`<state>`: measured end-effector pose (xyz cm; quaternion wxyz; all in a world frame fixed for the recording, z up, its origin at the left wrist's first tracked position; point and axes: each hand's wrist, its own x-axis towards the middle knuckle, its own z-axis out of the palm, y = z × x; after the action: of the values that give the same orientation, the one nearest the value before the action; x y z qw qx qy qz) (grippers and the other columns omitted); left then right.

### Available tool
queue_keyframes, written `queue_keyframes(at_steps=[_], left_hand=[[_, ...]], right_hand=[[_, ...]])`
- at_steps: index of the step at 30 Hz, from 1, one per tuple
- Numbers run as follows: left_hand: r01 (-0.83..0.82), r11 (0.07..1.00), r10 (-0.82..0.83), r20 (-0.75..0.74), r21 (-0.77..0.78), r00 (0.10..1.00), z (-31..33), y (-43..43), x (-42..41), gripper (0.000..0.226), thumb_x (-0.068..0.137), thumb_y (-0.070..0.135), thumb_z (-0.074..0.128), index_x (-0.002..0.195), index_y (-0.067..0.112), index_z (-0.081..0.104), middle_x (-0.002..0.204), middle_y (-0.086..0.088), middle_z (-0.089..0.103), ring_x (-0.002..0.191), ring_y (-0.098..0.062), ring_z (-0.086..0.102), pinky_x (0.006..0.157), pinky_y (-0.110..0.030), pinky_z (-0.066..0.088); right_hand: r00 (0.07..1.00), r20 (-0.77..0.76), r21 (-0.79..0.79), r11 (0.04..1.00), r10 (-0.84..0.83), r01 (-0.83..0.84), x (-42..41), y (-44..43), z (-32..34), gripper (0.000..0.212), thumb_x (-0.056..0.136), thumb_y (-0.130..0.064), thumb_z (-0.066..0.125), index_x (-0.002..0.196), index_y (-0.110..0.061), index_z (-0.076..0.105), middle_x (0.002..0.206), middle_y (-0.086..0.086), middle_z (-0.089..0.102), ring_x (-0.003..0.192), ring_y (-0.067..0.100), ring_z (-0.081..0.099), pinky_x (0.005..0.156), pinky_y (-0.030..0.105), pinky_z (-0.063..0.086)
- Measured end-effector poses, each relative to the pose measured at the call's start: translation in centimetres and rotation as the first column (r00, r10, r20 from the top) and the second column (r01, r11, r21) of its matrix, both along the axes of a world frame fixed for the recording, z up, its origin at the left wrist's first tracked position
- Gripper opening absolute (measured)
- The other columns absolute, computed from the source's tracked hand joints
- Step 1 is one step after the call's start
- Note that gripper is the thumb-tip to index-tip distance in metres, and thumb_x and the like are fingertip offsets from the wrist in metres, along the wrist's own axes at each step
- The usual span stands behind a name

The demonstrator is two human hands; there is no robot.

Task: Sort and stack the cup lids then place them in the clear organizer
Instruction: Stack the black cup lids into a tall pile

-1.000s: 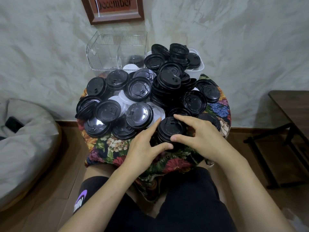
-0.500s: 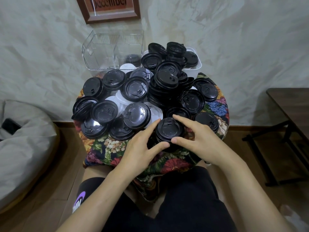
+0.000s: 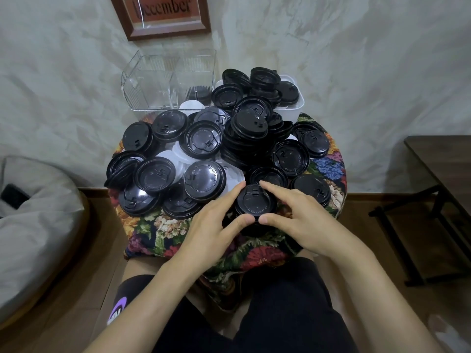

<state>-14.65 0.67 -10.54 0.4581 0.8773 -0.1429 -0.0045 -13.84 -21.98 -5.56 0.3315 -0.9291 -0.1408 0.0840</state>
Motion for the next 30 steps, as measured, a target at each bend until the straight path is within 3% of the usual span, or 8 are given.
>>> queue_keyframes(at_steps=[5,14,18,22,26,28,30], left_hand=[[0.003,1.0,-0.003,-0.009,0.026,1.0,0.0,0.1,-0.1,0.069,0.091,0.078,0.047,0.155,0.056,0.03,0.137,0.028,0.059,0.128,0.0,0.053,0.11,-0.04,0.046],[0.006,1.0,-0.006,-0.045,-0.004,0.999,0.3,0.1,-0.1,0.071,0.092,0.073,0.053,0.156,0.053,0.031,0.147,0.029,0.053,0.139,0.004,0.045,0.117,-0.041,0.04],[-0.008,1.0,0.007,-0.024,-0.027,1.0,0.7,-0.2,-0.2,0.07,0.092,0.068,0.059,0.155,0.049,0.037,0.147,0.03,0.053,0.14,0.006,0.044,0.118,-0.041,0.04],[-0.045,0.999,0.044,-0.026,-0.022,0.999,0.9,-0.5,-0.2,0.07,0.086,0.072,0.063,0.149,0.058,0.037,0.142,0.029,0.057,0.136,0.004,0.049,0.115,-0.04,0.042],[-0.073,0.996,0.071,-0.031,-0.045,0.997,0.9,-0.9,-0.6,0.07,0.082,0.073,0.062,0.147,0.061,0.037,0.139,0.03,0.057,0.134,0.004,0.049,0.114,-0.037,0.043],[-0.087,0.995,0.086,-0.022,-0.039,0.996,0.9,-1.1,-0.7,0.07,0.081,0.073,0.06,0.146,0.062,0.036,0.137,0.034,0.056,0.132,0.009,0.047,0.11,-0.028,0.041],[-0.093,0.995,0.093,-0.011,-0.039,0.996,1.0,-1.3,-0.7,0.067,0.084,0.07,0.062,0.145,0.063,0.035,0.134,0.039,0.054,0.129,0.015,0.045,0.103,-0.017,0.037]], right_hand=[[0.998,-0.055,0.049,0.999,-0.017,0.019,0.1,-0.1,-0.7,0.076,0.092,-0.056,0.068,0.158,-0.05,0.03,0.147,-0.009,0.051,0.138,0.005,0.04,0.114,0.029,0.034],[0.998,-0.06,0.111,0.993,-0.026,0.033,0.2,-0.3,-1.3,0.076,0.091,-0.058,0.069,0.157,-0.054,0.031,0.137,-0.009,0.054,0.134,0.007,0.045,0.116,0.035,0.037],[0.998,-0.069,0.187,0.982,0.007,0.006,0.5,-0.8,-1.3,0.083,0.078,-0.073,0.067,0.152,-0.059,0.034,0.145,-0.015,0.056,0.139,0.003,0.047,0.119,0.04,0.039],[0.997,-0.072,0.269,0.963,0.029,-0.009,0.5,-1.2,-0.8,0.071,0.089,-0.047,0.077,0.152,-0.048,0.045,0.147,-0.024,0.056,0.137,-0.005,0.049,0.117,0.037,0.043],[0.999,-0.05,0.268,0.963,0.017,-0.003,0.9,-1.9,0.1,0.049,0.098,-0.03,0.071,0.144,-0.04,0.059,0.134,-0.023,0.066,0.124,-0.008,0.059,0.111,0.032,0.049],[0.997,0.043,0.223,0.974,-0.063,0.052,1.7,-2.3,0.5,0.039,0.099,-0.029,0.068,0.136,-0.04,0.066,0.124,-0.022,0.071,0.115,-0.002,0.064,0.105,0.036,0.052],[0.981,0.153,0.035,0.993,-0.117,0.113,2.8,-2.4,0.9,0.036,0.1,-0.03,0.066,0.134,-0.041,0.067,0.126,-0.018,0.07,0.115,0.01,0.063,0.102,0.039,0.051]])
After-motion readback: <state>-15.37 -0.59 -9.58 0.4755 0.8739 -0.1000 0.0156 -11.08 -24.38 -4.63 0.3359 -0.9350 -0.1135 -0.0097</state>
